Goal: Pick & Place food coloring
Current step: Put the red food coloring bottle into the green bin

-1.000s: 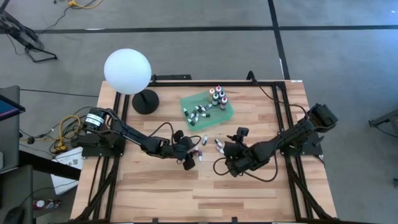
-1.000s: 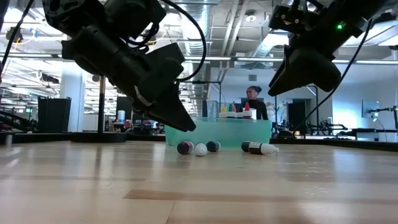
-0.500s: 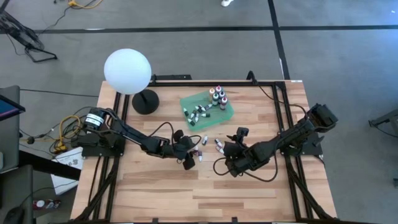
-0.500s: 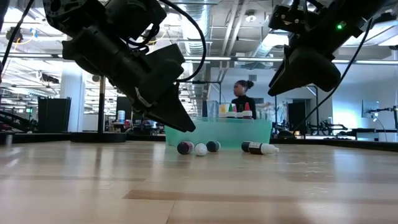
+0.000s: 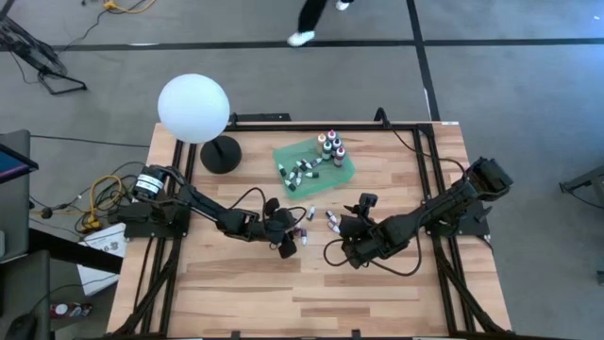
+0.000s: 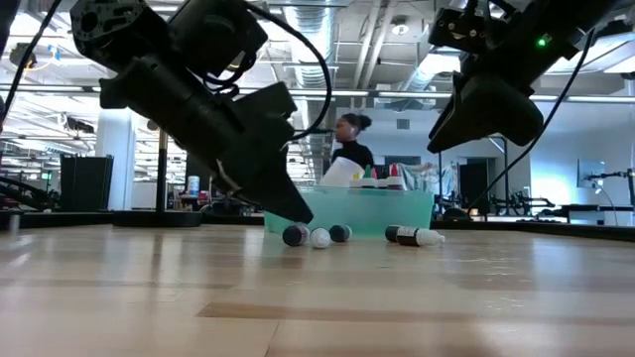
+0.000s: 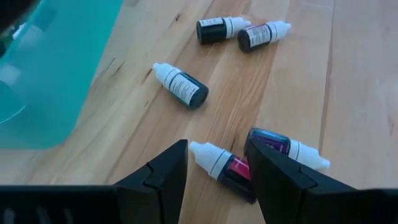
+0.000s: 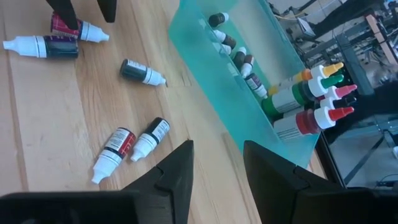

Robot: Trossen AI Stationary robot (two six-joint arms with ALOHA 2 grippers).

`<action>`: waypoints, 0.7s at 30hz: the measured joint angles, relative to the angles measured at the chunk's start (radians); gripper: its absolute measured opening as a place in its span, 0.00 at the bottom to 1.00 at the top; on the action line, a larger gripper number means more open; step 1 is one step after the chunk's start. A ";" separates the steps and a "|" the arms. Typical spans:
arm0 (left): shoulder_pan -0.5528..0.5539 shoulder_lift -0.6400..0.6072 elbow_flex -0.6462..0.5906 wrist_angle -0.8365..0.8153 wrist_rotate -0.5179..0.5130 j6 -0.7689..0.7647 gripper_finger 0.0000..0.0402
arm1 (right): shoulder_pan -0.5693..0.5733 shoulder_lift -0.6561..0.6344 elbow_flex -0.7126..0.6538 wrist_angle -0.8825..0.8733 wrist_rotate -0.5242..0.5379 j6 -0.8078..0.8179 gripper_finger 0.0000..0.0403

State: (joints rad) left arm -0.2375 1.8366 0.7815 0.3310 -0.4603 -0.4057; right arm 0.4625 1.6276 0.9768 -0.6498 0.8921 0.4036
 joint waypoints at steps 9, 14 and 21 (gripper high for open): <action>0.000 0.000 0.000 -0.060 0.043 -0.012 0.40 | 0.000 0.000 0.000 0.001 0.000 0.000 0.33; 0.000 0.000 0.000 -0.098 0.065 -0.003 0.40 | 0.000 0.000 0.000 0.003 0.000 0.000 0.33; -0.001 0.000 0.000 -0.097 0.088 0.045 0.40 | 0.000 0.000 0.000 0.004 0.000 0.000 0.33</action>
State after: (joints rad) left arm -0.2385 1.8362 0.7815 0.2337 -0.3723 -0.3605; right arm 0.4621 1.6276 0.9768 -0.6460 0.8921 0.4034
